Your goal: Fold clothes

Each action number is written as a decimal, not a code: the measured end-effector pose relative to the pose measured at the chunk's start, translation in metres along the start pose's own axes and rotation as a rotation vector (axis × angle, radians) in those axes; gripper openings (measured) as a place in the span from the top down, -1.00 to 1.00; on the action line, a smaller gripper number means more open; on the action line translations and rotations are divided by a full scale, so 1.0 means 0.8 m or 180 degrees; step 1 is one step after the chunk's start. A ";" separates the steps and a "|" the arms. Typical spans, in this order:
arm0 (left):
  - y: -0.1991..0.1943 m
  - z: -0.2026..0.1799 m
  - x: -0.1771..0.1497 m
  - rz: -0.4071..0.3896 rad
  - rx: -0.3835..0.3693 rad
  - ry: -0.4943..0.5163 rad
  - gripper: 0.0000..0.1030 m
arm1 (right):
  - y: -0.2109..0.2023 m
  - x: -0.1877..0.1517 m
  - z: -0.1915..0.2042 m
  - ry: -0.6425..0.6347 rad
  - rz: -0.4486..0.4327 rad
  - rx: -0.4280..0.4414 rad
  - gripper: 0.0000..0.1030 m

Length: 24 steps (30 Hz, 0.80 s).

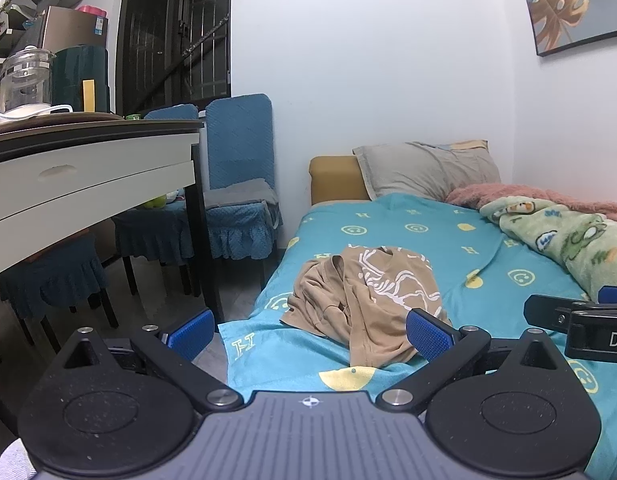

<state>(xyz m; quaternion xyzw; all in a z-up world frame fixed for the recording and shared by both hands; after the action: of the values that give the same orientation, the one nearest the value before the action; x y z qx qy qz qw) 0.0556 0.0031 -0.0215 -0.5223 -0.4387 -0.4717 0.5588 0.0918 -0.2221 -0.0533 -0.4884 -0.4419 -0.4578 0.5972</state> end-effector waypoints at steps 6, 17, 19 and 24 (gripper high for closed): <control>0.004 -0.002 0.002 0.0004 0.0025 -0.0038 -1.00 | 0.000 0.000 -0.002 -0.0026 0.0010 -0.0035 -1.00; 0.008 -0.004 -0.002 0.0030 0.0008 -0.0076 -1.00 | -0.003 -0.005 0.013 0.0014 0.0032 -0.0024 -1.00; 0.008 -0.003 -0.004 0.0044 -0.0001 -0.0082 -1.00 | -0.004 -0.004 0.013 0.0027 0.0029 -0.0028 -1.00; 0.008 0.001 -0.006 0.0071 0.0009 -0.0118 -1.00 | -0.004 -0.008 0.008 0.0070 0.0043 -0.0043 -1.00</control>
<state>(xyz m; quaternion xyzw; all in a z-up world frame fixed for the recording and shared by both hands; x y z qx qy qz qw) 0.0609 0.0042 -0.0276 -0.5350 -0.4438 -0.4550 0.5566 0.0872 -0.2152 -0.0579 -0.4904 -0.4288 -0.4621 0.6018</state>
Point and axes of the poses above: each gripper's, at about its wrist camera, not at the fingertips, and y roughly the way its jaws point, z to its left, x to its top, the point moved 6 cm from there along y, roughly the way its jaws point, and after that the axes turned 11 degrees about -z, right-handed, at the moved point
